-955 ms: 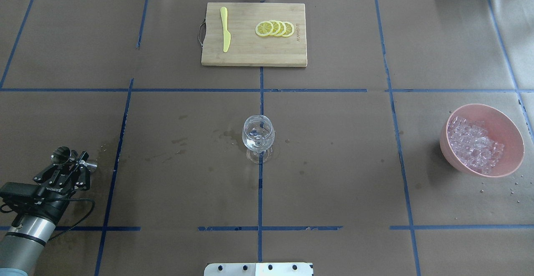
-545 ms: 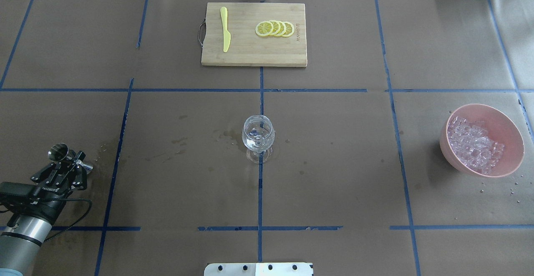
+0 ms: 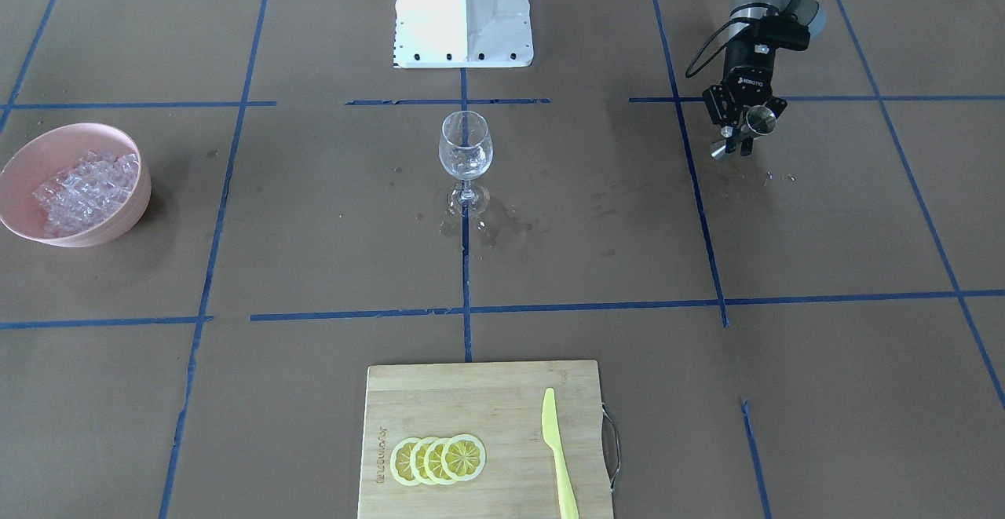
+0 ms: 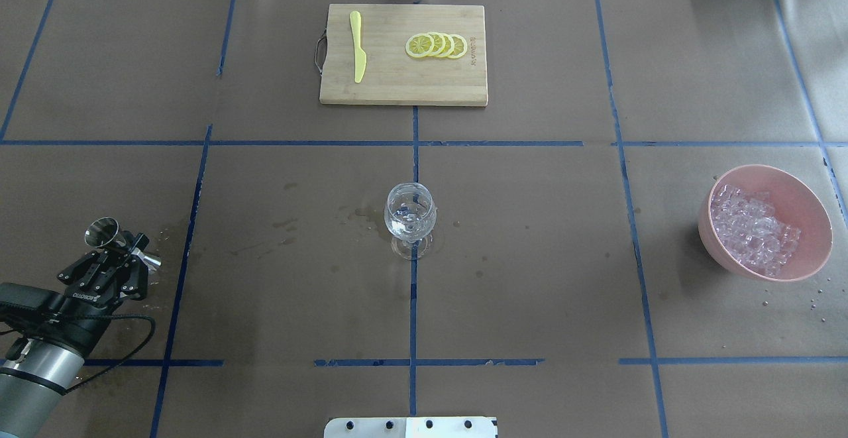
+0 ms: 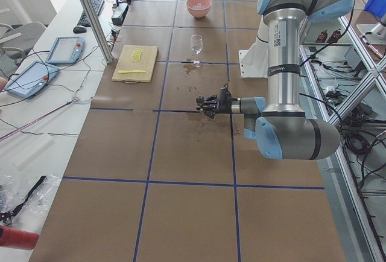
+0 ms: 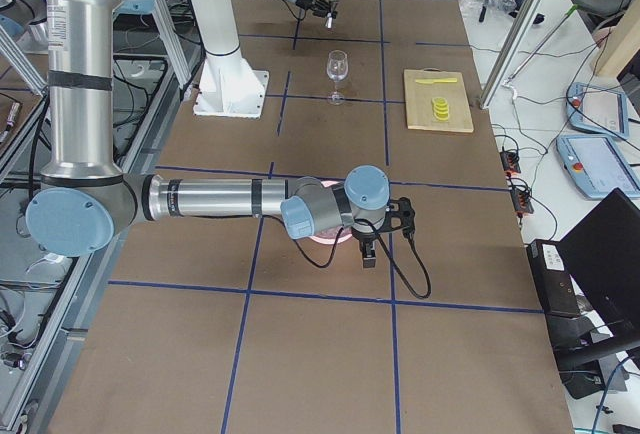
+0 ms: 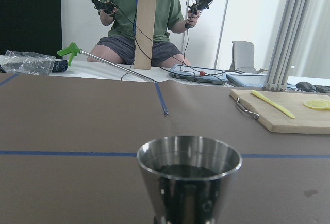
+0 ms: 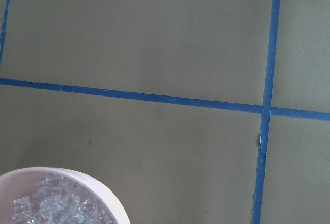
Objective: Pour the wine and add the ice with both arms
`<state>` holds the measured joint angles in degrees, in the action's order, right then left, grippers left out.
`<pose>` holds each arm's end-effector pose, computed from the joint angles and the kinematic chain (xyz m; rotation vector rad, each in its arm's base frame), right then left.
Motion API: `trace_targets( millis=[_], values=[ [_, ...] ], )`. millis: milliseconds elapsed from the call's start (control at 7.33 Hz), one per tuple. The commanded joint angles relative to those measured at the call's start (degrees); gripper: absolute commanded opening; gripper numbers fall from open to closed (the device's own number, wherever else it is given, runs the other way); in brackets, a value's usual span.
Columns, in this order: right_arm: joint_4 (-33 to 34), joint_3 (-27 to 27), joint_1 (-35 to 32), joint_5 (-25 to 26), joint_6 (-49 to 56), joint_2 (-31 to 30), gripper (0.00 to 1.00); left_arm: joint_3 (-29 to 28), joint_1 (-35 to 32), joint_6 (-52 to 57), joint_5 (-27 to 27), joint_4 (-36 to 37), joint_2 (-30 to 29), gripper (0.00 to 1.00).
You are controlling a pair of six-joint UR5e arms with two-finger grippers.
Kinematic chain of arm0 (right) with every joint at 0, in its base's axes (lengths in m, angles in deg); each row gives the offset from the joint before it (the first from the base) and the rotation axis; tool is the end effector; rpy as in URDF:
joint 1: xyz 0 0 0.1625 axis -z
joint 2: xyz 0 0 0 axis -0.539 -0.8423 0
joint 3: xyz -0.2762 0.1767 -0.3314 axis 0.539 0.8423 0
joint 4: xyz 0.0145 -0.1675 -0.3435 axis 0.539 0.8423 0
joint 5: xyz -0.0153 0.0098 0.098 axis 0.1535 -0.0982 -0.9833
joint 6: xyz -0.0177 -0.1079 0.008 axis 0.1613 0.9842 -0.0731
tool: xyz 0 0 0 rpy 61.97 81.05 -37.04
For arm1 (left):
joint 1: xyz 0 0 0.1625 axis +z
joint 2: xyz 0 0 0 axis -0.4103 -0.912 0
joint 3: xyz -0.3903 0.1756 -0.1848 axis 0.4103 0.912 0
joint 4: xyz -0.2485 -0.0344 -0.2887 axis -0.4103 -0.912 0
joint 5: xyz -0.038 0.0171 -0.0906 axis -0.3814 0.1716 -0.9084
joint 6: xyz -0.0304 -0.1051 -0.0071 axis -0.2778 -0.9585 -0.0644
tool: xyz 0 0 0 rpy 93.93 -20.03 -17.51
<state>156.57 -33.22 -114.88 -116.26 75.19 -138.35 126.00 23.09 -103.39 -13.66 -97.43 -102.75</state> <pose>-0.0117 -0.4532 0.6535 0.1457 -0.9038 -0.0561 0.3240 -0.2410 0.5595 1.2363 0.8912 -0.4096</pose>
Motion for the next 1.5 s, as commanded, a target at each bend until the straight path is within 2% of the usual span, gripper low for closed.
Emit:
trace_targets(
  millis=[0,136,409,682,818,955,1091,1364],
  values=[
    [0.0,0.0,0.0,0.0,0.0,0.2,1.00,2.7,-0.3,9.2,-0.7,-1.1,-4.2,0.00],
    [0.0,0.1,0.0,0.0,0.0,0.3,1.00,2.8,-0.5,15.4,-0.5,-1.0,-7.1,0.00],
    [0.0,0.0,0.0,0.0,0.0,0.4,1.00,3.2,-1.0,22.6,-0.2,-0.4,-18.2,0.00],
    [0.0,0.2,0.0,0.0,0.0,0.9,1.00,3.2,-1.5,32.8,-2.3,1.1,-20.2,0.00],
    [0.0,0.1,0.0,0.0,0.0,1.0,1.00,3.2,-3.8,33.1,-5.9,4.7,-21.0,0.00],
    [0.0,0.0,0.0,0.0,0.0,1.1,1.00,3.3,-6.0,35.1,-8.0,12.4,-25.2,0.00],
    [0.0,0.0,0.0,0.0,-0.1,1.1,1.00,3.3,-7.2,35.9,-10.9,16.7,-28.6,0.00],
    [0.0,0.2,0.1,-0.1,-0.1,1.5,1.00,5.5,-10.3,44.7,-19.3,26.1,-30.2,0.00]
  ],
)
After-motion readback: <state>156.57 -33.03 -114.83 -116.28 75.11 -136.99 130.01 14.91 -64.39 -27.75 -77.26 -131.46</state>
